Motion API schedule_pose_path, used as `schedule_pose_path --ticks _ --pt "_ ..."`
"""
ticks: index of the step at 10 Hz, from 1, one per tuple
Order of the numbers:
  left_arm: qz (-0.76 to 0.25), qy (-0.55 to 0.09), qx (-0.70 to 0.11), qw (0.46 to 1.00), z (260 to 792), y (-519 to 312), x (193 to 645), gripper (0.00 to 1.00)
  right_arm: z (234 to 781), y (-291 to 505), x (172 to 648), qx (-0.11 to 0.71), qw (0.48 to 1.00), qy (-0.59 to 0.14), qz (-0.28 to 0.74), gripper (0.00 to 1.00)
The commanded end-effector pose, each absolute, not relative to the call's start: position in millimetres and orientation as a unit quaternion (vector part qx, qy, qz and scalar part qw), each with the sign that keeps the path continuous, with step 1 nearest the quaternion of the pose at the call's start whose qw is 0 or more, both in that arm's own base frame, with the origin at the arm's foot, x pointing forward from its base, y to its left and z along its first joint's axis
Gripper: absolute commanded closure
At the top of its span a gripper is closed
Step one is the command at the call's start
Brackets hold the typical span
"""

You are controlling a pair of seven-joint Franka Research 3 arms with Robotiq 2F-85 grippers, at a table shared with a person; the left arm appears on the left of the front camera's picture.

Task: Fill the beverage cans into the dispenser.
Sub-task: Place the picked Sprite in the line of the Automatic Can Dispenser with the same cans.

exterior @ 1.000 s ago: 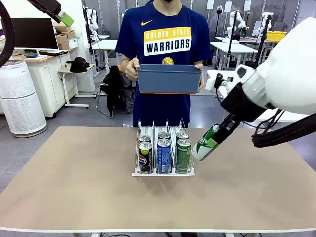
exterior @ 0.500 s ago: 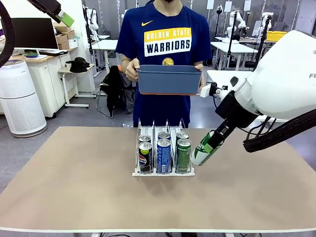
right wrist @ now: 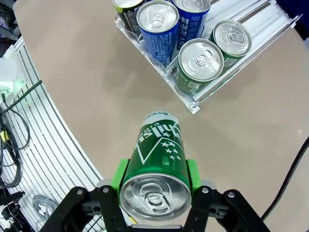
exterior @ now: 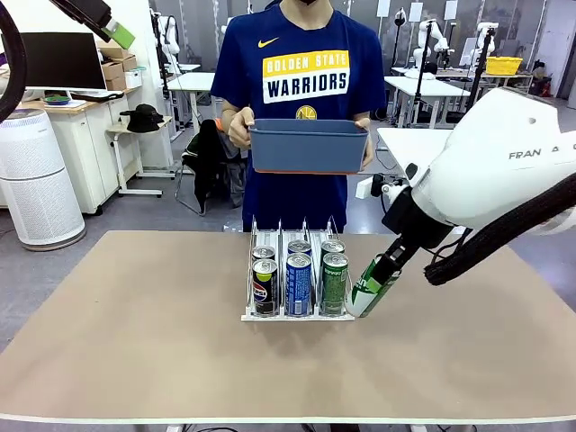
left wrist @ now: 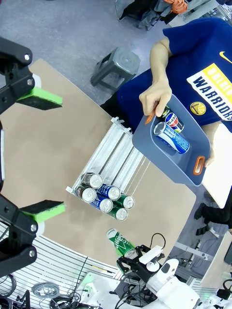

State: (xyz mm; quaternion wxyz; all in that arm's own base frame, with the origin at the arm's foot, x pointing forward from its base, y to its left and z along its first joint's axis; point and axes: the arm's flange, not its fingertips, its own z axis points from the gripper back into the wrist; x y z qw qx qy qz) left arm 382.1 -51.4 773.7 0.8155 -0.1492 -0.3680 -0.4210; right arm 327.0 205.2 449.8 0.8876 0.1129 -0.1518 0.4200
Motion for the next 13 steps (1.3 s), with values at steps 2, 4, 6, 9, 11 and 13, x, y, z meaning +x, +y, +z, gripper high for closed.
schedule_pose_path --ticks 2,4,6,9,11,13 --pt "-0.421 -0.367 -0.147 0.816 772.5 -51.7 380.7 0.00 449.5 218.6 341.8 0.121 0.885 -0.173 0.415 0.42" --pt "-0.421 -0.367 -0.147 0.816 772.5 -51.7 380.7 0.00 452.2 219.2 353.0 0.124 0.882 -0.171 0.421 0.42" --pt "-0.421 -0.367 -0.147 0.816 772.5 -51.7 380.7 0.00 445.8 229.1 366.0 0.129 0.882 -0.178 0.417 0.42" --pt "-0.421 -0.367 -0.147 0.816 772.5 -51.7 380.7 0.00 439.2 238.4 383.2 0.137 0.879 -0.183 0.418 0.42" --pt "-0.421 -0.367 -0.147 0.816 772.5 -51.7 380.7 0.00 438.6 239.9 393.1 0.136 0.876 -0.189 0.422 0.42" --pt "-0.421 -0.367 -0.147 0.816 772.5 -51.7 380.7 0.00 431.5 246.3 398.6 0.136 0.877 -0.190 0.421 0.42"
